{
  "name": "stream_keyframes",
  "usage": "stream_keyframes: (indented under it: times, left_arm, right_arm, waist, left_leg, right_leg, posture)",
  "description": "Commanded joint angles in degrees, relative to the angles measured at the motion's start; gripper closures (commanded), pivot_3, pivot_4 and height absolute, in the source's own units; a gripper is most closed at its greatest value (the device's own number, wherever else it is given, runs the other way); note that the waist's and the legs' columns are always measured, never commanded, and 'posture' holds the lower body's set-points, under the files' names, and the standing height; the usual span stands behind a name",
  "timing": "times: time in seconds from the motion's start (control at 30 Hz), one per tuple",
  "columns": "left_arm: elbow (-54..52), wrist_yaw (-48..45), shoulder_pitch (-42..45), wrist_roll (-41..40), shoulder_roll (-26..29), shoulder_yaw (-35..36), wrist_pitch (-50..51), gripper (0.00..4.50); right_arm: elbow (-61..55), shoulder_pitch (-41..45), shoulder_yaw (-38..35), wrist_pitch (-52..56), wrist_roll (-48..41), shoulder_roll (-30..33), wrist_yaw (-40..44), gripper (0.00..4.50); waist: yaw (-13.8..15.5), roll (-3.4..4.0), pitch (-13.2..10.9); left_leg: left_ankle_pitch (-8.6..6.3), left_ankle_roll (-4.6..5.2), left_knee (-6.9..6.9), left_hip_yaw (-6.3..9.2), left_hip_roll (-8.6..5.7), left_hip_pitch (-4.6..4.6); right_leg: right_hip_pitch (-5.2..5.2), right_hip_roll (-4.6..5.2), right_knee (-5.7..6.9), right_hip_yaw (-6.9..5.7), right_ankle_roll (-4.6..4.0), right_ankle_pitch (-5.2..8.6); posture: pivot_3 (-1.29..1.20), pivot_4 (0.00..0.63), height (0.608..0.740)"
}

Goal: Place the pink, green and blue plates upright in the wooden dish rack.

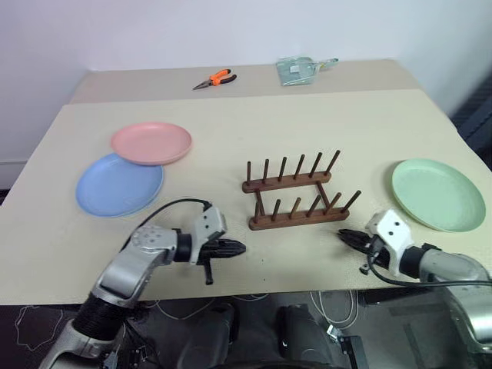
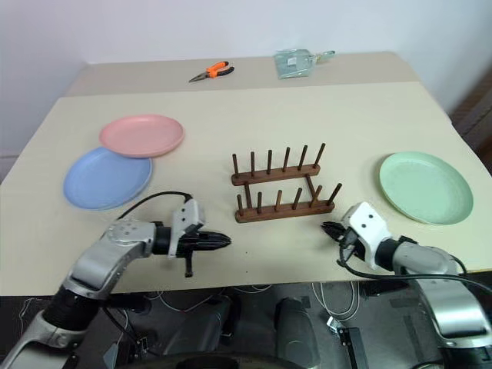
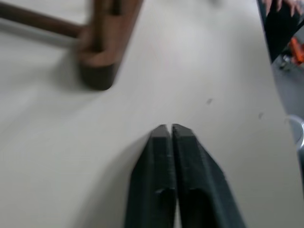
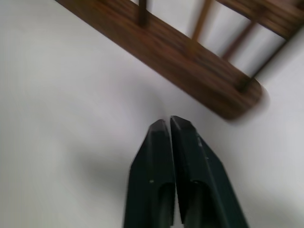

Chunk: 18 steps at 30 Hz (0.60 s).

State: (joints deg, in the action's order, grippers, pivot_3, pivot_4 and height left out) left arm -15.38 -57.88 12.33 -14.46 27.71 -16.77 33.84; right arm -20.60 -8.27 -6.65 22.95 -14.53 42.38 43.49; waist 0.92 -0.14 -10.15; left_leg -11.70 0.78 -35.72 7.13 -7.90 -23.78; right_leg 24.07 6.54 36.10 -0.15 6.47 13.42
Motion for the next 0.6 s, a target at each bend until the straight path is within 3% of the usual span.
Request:
stream_keyframes:
  times: [0.03,0.27,0.47,0.57,0.6]
  left_arm:
    - [3.2,7.8,2.5,4.5,-4.9,-2.9,-2.7,4.16]
    - [15.7,24.0,7.6,10.9,-11.9,1.0,-7.7,4.16]
    - [21.2,26.6,10.2,10.7,-12.4,3.1,-11.0,4.16]
    - [18.9,24.8,9.2,9.5,-11.0,3.7,-11.1,4.16]
    - [17.0,23.6,8.3,8.5,-10.0,4.3,-10.7,4.21]
  right_arm:
    - [2.4,2.8,3.0,-2.1,4.8,-1.4,-3.6,4.50]
    - [10.8,11.5,7.7,-5.3,11.6,-5.7,-9.6,4.50]
    - [19.5,19.6,9.2,-8.2,14.4,-8.4,-12.1,4.50]
    - [18.1,19.6,8.6,-7.2,11.1,-7.6,-7.7,4.50]
    - [16.2,19.0,8.3,-6.4,9.2,-7.1,-5.4,4.00]
  waist:
    - [0.0,-0.01,0.0]
    - [-0.4,-0.06,0.0]
    - [-0.3,-0.08,0.1]
    - [-0.2,-0.08,0.1]
    - [-0.3,-0.08,0.1]
  left_leg:
    - [0.00,0.01,0.00,0.00,0.00,0.00]
    - [-0.02,-0.01,-0.17,0.01,0.02,0.37]
    - [-0.02,0.00,-0.17,0.02,0.02,0.45]
    - [-0.04,0.04,-0.16,0.02,0.00,0.43]
    - [-0.06,0.06,-0.16,0.02,0.00,0.43]
  right_leg:
    - [-0.01,0.00,-0.02,0.00,0.00,0.00]
    - [-0.44,-0.05,0.00,-0.02,0.17,0.10]
    - [-0.50,-0.09,0.02,-0.04,0.08,-0.04]
    - [-0.49,-0.09,0.01,-0.05,0.21,-0.10]
    - [-0.49,-0.09,0.01,-0.05,0.24,-0.09]
  posture:
    - [0.00,0.150,0.729]
    - [0.00,0.150,0.729]
    - [0.00,0.150,0.729]
    - [0.00,0.150,0.729]
    - [0.00,0.150,0.729]
